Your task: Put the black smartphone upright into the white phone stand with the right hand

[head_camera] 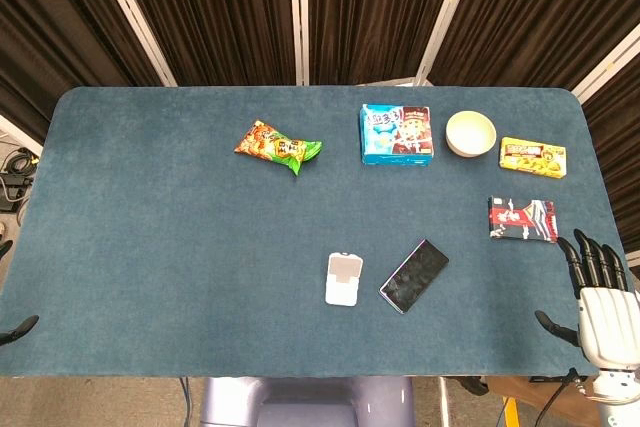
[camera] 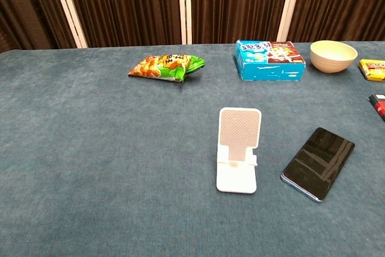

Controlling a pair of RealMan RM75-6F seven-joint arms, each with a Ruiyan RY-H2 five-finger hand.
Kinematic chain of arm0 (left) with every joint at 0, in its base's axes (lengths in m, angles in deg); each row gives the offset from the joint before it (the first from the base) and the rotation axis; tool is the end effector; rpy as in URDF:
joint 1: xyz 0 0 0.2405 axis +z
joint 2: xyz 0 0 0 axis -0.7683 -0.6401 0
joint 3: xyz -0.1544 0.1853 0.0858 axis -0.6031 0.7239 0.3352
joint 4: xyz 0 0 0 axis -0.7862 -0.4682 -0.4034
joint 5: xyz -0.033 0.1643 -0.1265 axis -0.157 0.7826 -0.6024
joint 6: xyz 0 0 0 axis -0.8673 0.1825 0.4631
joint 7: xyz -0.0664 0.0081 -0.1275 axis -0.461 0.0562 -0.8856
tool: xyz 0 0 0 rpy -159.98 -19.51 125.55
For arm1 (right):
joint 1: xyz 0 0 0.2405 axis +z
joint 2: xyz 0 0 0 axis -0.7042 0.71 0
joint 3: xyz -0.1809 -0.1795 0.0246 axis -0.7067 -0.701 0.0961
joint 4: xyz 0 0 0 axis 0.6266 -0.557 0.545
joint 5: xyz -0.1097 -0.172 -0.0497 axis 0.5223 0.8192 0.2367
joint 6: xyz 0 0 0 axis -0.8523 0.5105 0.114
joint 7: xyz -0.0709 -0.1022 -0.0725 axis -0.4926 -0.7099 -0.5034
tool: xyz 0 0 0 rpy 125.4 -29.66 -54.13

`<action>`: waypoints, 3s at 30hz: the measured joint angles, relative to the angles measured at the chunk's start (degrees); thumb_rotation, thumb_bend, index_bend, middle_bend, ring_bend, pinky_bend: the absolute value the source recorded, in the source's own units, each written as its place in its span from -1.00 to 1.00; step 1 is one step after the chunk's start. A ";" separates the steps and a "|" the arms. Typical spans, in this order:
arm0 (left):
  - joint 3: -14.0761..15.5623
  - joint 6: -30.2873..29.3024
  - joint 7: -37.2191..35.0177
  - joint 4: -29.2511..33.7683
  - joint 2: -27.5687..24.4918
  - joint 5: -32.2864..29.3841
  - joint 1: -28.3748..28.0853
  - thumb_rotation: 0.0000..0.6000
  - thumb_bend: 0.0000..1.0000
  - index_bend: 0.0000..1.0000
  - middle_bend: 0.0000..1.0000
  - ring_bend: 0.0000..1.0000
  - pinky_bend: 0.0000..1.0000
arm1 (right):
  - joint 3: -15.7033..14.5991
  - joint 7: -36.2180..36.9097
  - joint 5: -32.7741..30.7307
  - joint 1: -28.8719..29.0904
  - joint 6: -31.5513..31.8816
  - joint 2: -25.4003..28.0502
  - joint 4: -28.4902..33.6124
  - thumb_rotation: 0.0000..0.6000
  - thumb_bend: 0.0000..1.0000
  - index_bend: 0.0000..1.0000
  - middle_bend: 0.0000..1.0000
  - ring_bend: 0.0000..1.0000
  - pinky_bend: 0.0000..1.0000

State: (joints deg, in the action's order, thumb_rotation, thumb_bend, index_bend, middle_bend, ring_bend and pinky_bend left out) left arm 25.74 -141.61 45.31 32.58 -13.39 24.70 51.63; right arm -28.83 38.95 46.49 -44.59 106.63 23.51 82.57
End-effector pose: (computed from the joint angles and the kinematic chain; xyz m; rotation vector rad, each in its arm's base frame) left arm -0.3128 0.1347 0.1973 -1.3495 -0.9014 -0.9182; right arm -0.2732 -0.1598 0.1721 1.2978 -0.8821 0.9455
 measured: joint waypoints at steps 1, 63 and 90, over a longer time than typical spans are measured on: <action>-0.02 -0.05 0.03 -0.02 0.02 0.01 0.01 1.00 -1.00 -1.00 -1.00 -1.00 -1.00 | -0.08 0.11 0.00 0.08 -0.24 0.09 -0.01 1.00 -1.00 -1.00 -1.00 -1.00 -1.00; -2.96 11.02 7.23 -1.36 3.46 -11.11 -4.74 1.00 -1.00 -1.00 -1.00 -1.00 -1.00 | -13.21 13.88 27.83 44.26 -37.10 -20.36 -45.90 1.00 -0.78 -0.64 -0.62 -0.78 -0.60; -2.29 11.13 5.76 -1.08 3.00 -9.77 -4.94 1.00 -1.00 -1.00 -1.00 -1.00 -1.00 | -15.92 12.92 27.14 40.59 -20.12 -21.78 -55.80 1.00 0.02 0.17 0.10 -0.14 -0.25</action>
State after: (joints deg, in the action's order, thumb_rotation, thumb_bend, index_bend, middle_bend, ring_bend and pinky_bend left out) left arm 23.45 -130.48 51.08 31.50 -10.39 14.93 46.69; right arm -44.75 51.88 73.63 -4.01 86.51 1.73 26.77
